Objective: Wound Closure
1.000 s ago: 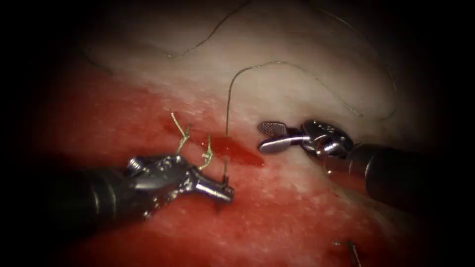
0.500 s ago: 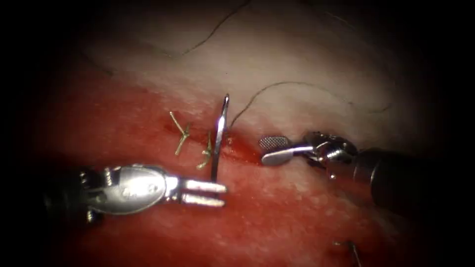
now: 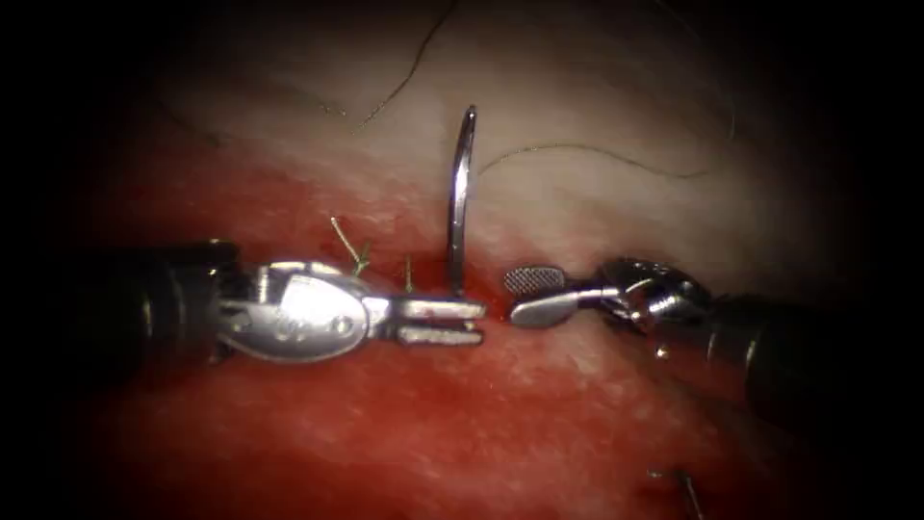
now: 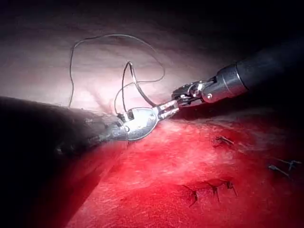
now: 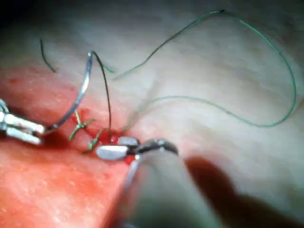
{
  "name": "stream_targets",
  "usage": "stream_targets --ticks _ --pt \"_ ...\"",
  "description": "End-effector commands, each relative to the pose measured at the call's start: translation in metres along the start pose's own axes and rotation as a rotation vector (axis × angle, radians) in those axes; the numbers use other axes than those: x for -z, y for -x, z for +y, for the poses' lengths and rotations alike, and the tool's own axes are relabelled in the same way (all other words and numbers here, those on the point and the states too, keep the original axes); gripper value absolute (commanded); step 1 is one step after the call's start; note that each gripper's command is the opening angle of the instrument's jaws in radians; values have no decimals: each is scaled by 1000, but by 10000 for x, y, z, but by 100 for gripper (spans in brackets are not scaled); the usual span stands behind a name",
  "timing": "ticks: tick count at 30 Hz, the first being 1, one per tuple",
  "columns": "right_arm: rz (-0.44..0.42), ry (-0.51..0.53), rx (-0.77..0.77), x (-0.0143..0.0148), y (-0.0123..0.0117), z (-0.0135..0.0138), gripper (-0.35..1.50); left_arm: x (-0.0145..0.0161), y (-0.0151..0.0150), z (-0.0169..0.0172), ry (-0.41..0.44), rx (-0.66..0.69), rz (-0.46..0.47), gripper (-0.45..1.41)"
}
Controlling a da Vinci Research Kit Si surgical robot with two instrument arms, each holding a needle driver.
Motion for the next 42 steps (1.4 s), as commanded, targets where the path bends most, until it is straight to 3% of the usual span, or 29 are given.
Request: stream_targets --ticks 1,5,16,35,39,40,41,42 --pt "11 -10 -7 -9 0 2 68 -7 9 4 10 -4 10 -45" --pt "25 -17 -10 -10 -1 0 86 -6 24 12 18 -18 14 -45" --pt "75 -46 -122 -12 -8 1 110 -24 47 28 85 -54 16 -45" --pt "114 -61 -209 -34 -2 -3 110 -34 47 35 108 -92 23 -45" --pt "115 -61 -219 -36 0 -4 88 -34 47 35 108 -92 23 -45" --pt "115 -61 -224 -36 1 -3 68 -34 46 36 109 -92 23 -45" --pt "115 -61 -223 -36 1 -3 36 -35 46 36 109 -92 23 -45" --pt "114 -62 -222 -35 3 -2 -8 -35 45 36 109 -92 23 -45"
